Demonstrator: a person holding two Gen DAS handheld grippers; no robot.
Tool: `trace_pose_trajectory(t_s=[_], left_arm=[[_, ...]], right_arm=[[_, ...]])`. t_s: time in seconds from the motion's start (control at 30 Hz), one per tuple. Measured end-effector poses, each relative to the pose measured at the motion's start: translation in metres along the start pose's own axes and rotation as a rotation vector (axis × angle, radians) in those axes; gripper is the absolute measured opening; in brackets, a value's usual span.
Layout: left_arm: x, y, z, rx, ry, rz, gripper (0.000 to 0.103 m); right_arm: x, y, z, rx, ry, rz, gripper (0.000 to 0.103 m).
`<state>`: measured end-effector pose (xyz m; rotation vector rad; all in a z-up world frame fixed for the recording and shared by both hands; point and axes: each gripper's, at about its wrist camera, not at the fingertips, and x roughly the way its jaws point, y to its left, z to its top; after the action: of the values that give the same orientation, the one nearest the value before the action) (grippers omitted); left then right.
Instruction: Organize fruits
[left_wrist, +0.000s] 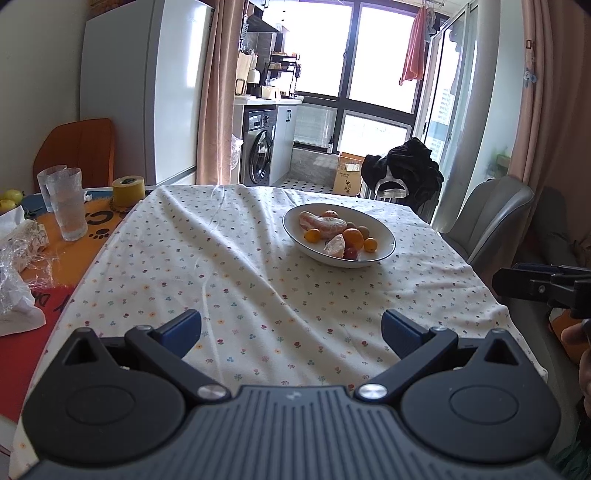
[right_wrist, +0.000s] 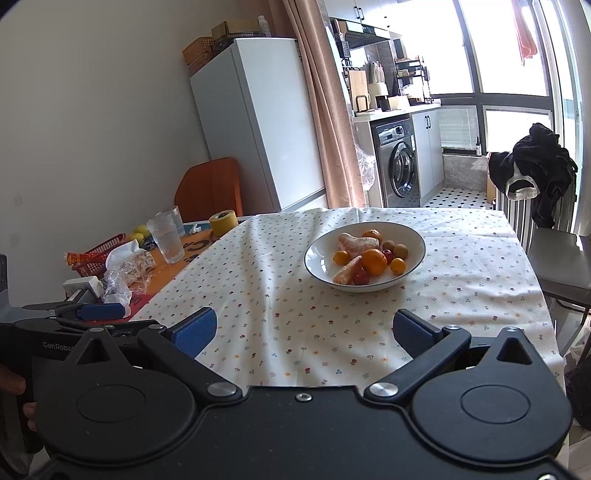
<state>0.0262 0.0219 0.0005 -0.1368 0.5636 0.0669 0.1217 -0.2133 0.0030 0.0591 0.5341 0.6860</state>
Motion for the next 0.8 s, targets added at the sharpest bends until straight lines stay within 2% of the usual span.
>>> trace_pose_trajectory(t_s=[0.8], left_arm=[[-0.0011,0.0024,0.0001,0.000,0.003,0.005,0.103]], right_arm=[[0.0023,-0.0035,-0.0044,0.015,0.022,0.011,0.103]])
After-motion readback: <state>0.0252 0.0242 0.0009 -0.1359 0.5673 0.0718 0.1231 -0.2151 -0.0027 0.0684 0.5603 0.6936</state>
